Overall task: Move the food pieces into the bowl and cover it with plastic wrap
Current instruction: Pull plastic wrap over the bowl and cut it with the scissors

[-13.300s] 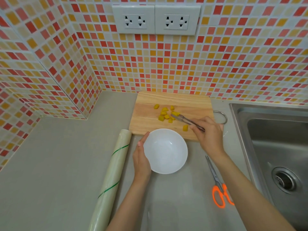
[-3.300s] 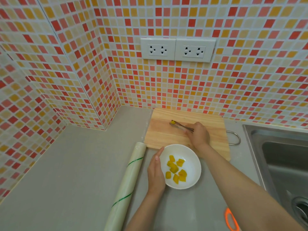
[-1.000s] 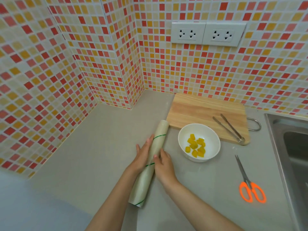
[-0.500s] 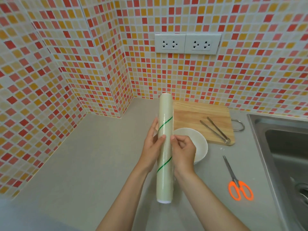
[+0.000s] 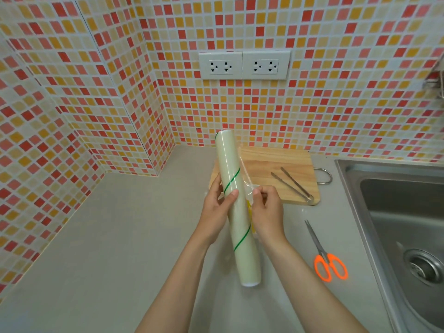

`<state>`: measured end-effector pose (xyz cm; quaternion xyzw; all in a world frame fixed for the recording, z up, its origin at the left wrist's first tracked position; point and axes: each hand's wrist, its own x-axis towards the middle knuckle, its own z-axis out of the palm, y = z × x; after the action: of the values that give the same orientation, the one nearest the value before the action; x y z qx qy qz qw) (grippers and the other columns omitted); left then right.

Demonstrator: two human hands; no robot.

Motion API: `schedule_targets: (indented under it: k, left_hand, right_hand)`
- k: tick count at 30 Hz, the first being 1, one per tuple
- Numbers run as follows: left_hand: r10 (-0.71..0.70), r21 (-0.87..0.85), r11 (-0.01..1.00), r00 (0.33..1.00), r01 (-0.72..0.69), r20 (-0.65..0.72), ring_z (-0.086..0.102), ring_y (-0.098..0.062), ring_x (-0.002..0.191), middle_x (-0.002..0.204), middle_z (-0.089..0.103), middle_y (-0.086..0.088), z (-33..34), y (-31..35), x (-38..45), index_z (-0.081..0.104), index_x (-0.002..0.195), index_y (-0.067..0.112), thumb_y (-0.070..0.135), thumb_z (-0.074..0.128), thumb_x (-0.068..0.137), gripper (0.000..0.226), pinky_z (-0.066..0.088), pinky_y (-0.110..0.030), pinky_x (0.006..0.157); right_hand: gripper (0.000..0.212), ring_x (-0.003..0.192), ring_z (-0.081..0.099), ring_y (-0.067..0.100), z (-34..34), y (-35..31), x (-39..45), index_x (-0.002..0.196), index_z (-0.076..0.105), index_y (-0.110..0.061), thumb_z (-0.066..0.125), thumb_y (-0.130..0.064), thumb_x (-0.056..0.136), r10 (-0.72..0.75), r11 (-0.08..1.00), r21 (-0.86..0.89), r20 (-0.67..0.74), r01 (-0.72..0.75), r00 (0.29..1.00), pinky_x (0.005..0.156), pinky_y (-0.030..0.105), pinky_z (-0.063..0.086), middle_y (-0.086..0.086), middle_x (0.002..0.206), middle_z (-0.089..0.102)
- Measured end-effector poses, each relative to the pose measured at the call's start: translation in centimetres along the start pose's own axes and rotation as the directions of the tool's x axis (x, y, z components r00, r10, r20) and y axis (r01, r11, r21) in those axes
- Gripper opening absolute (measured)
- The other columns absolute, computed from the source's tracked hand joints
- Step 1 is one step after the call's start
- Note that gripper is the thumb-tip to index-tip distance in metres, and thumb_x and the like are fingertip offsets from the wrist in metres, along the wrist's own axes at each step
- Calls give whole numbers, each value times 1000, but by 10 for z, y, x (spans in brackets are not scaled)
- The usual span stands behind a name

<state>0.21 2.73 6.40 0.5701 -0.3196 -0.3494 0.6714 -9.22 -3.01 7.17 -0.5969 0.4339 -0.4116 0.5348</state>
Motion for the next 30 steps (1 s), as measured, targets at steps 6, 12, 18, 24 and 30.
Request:
schedule_targets:
  k: [6, 12, 18, 24, 30]
  left_hand:
    - [-61, -100, 993, 998, 59, -17, 66, -12, 80, 92, 70, 3, 1, 12, 7, 63, 112, 21, 29, 67, 77, 36, 54, -26, 66]
    - [-187, -232, 953, 981, 193, 47, 67, -16, 69, 87, 71, -5, 2, 12, 6, 63, 100, 14, 25, 60, 87, 17, 55, -28, 58]
    - [-268, -359, 880, 949, 311, 165, 63, -24, 58, 94, 68, -21, 11, 22, 10, 51, 105, 8, 36, 63, 76, 41, 53, -32, 53]
    - [-226, -405, 874, 963, 267, 147, 71, -24, 77, 75, 73, -4, 5, 20, 26, 46, 106, 6, 31, 57, 85, 34, 55, -29, 56]
    - [-171, -322, 925, 978, 201, 119, 67, -24, 87, 77, 70, -2, 0, 29, 37, 43, 119, 8, 35, 60, 82, 49, 53, -28, 54]
  right_hand:
    - [20, 51, 42, 12, 0, -18, -1, 79, 39, -25, 36, -19, 98, -18, 998, 62, 51, 15, 999, 51, 28, 37, -3, 65, 47]
    - [19, 32, 40, -1, -6, -36, -3, 82, 41, -16, 35, -14, 99, 132, 941, 297, 122, -163, 984, 31, 13, 28, -11, 43, 42]
    - [10, 34, 41, 6, -23, -38, -8, 89, 55, -11, 47, -13, 95, 132, 950, 250, 215, -185, 968, 34, 15, 35, -9, 44, 52]
    - [14, 45, 52, 4, -35, -24, -17, 102, 56, -16, 58, -21, 90, 199, 955, 159, 283, -251, 938, 40, 20, 43, -4, 62, 60]
    - [27, 47, 49, 11, -30, -1, -49, 76, 55, -2, 51, -22, 93, 197, 957, 125, 383, -262, 902, 44, 24, 43, -6, 50, 52]
